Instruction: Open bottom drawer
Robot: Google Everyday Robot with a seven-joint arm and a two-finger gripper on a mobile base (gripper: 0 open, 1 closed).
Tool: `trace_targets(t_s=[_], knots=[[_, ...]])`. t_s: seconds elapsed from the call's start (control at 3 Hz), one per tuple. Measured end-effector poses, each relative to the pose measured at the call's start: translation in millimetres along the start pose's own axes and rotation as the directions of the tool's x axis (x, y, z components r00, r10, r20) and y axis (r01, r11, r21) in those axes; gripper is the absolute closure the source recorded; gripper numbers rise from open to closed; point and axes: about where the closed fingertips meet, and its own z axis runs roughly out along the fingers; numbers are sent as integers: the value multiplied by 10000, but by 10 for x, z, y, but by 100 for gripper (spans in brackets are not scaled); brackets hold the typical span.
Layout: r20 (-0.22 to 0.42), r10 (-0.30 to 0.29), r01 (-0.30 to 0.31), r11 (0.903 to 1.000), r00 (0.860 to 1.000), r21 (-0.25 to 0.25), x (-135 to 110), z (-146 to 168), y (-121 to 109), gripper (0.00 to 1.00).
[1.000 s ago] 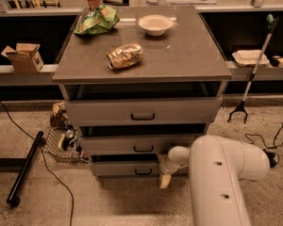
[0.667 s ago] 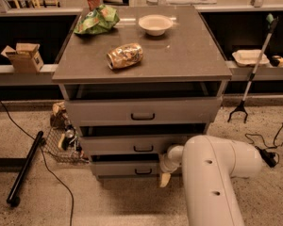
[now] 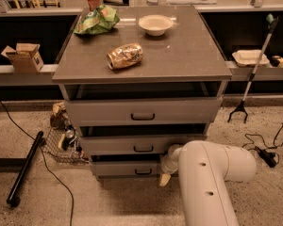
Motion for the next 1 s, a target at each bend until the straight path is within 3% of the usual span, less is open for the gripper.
trace_targets(t_s=[1.0], knots=[[-55,244,-245,9994,9997,-260,-51,-148,158,85]])
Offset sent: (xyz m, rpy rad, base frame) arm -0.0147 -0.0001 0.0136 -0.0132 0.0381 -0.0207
